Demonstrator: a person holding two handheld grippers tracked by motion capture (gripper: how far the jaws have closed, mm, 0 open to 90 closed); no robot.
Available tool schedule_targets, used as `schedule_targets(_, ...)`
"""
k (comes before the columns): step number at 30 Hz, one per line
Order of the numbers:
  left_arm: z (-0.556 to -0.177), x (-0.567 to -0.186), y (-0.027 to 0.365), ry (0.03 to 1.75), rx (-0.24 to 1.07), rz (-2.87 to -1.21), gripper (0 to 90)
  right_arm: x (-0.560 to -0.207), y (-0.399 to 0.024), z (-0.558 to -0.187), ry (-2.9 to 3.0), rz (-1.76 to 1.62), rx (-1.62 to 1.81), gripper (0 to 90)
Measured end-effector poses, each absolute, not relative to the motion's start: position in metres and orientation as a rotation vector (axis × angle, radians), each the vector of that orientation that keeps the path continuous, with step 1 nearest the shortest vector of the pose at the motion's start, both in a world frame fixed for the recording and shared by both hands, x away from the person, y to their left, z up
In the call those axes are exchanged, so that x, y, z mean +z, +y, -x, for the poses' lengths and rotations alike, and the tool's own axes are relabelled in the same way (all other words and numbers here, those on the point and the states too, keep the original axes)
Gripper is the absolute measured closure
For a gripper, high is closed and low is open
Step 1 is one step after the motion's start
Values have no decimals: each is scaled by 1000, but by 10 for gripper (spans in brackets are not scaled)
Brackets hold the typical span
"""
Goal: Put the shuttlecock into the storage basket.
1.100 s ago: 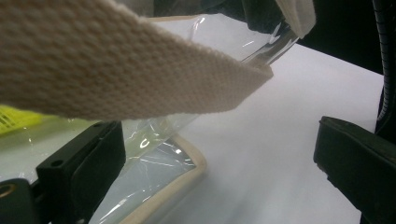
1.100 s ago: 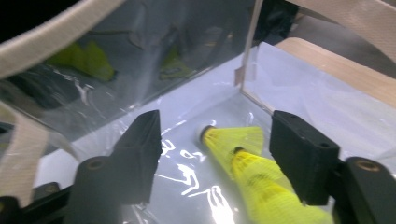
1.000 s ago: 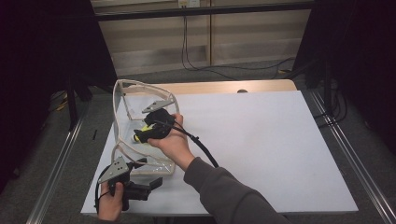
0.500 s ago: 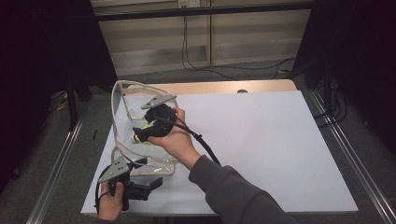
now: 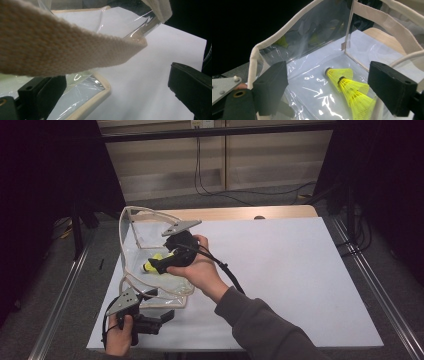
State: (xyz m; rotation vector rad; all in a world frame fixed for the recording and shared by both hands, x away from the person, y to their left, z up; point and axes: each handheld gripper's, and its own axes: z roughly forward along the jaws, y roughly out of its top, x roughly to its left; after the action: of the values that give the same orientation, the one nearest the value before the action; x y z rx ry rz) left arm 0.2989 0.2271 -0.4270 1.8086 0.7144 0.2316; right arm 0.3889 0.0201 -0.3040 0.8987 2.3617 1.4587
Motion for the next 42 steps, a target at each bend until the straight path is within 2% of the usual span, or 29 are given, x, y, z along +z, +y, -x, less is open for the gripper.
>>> schedule_targets(22, -298, -427, 226, 721, 237, -1811, 18, -301, -32, -377, 2369, -870, 1537, 94)
schedule_targets(42, -297, -427, 226, 717, 239, -1813, 20, -317, -66, -372, 2353, -844, 1596, 75)
